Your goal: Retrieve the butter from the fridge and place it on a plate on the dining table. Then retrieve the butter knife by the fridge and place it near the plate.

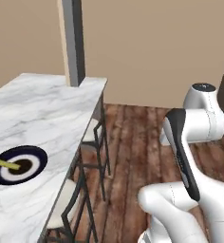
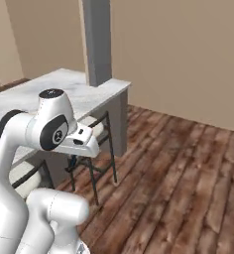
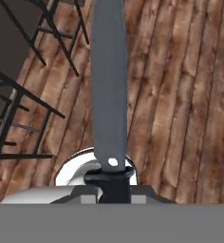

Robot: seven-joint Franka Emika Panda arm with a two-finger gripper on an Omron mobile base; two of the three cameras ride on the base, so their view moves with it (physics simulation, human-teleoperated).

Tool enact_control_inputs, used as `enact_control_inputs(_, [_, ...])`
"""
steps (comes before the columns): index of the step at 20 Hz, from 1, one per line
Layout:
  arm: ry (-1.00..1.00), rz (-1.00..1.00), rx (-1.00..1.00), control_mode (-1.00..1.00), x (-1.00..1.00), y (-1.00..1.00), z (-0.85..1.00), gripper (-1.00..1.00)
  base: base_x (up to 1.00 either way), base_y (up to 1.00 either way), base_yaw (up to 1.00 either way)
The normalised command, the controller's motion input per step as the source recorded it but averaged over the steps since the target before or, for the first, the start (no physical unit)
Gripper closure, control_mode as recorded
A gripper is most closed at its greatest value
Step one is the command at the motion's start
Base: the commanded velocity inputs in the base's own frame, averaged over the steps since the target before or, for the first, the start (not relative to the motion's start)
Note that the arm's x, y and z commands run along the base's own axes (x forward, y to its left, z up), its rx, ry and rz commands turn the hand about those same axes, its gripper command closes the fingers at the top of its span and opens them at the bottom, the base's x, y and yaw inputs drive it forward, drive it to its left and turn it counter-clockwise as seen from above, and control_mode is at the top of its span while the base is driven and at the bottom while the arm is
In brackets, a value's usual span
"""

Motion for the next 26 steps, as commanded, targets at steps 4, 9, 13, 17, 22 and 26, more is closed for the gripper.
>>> enact_control_inputs(4, [0.0,0.0,0.0,1.0,0.0,0.0,0.0,1.0,0.56,-0.48,0.82])
enact_control_inputs(9, [0.0,0.0,0.0,1.0,0.0,0.0,0.0,1.0,0.56,-0.53,0.81])
enact_control_inputs(13, [0.0,0.0,0.0,1.0,0.0,0.0,0.0,1.0,0.42,-0.6,0.77])
enact_control_inputs(17, [0.0,0.0,0.0,1.0,0.0,0.0,0.0,1.0,0.3,-0.58,0.73])
enact_control_inputs(22, [0.0,0.0,0.0,1.0,0.0,0.0,0.0,1.0,0.22,-0.36,0.74])
enact_control_inputs(26, [0.0,0.0,0.0,1.0,0.0,0.0,0.0,1.0,0.09,-0.2,0.54])
